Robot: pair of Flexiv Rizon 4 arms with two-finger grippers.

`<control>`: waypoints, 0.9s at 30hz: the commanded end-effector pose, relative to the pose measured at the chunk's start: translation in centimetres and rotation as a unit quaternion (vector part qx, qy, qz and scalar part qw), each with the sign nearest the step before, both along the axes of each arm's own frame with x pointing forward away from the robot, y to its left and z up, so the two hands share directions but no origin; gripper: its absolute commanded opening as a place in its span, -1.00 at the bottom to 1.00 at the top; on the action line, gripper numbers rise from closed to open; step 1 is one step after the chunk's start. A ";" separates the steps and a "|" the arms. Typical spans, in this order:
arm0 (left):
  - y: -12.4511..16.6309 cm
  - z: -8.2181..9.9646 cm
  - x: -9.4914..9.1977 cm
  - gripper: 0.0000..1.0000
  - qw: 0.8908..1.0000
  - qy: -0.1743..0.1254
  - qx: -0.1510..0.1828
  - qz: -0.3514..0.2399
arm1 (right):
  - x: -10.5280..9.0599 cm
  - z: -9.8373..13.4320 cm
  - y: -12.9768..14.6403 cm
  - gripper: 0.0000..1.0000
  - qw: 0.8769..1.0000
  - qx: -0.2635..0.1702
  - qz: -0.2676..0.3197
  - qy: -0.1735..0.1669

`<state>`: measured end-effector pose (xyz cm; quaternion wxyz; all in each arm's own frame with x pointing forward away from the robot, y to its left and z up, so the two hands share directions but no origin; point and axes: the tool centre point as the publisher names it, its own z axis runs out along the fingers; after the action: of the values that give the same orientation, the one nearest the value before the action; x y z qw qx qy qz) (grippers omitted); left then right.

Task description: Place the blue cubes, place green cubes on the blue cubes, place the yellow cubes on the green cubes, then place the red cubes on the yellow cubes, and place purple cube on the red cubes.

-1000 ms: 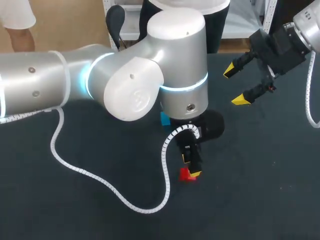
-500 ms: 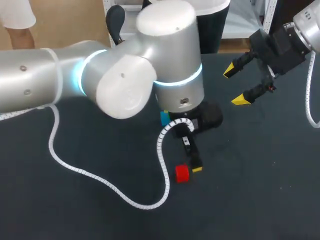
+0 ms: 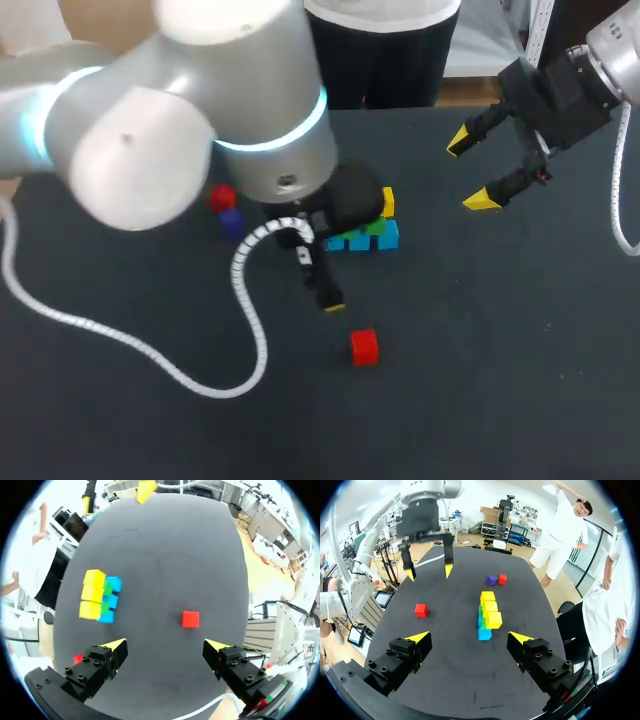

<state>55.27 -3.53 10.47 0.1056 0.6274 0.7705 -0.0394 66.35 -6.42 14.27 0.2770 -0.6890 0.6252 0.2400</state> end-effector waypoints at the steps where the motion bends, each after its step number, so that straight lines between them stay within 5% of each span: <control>1: 4.1 1.1 -0.7 1.00 0.998 -0.034 -0.052 -0.009 | 0.0 0.0 0.0 1.00 1.000 0.001 0.000 0.000; 7: 6.3 1.6 0.8 1.00 0.993 -0.056 -0.101 -0.038 | 0.0 0.0 0.0 1.00 1.000 0.001 0.000 0.000; 13: 9.0 1.8 1.5 1.00 0.986 -0.039 -0.155 -0.053 | 0.0 0.0 0.0 1.00 1.000 0.001 0.000 0.000; 27: 10.9 2.2 0.6 1.00 0.984 -0.044 -0.167 -0.036 | 0.0 0.0 0.0 1.00 1.000 0.001 0.000 0.000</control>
<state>56.27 6.84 12.72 0.2123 0.6362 0.7321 -0.1195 66.36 -6.42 14.27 0.2770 -0.6890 0.6253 0.2400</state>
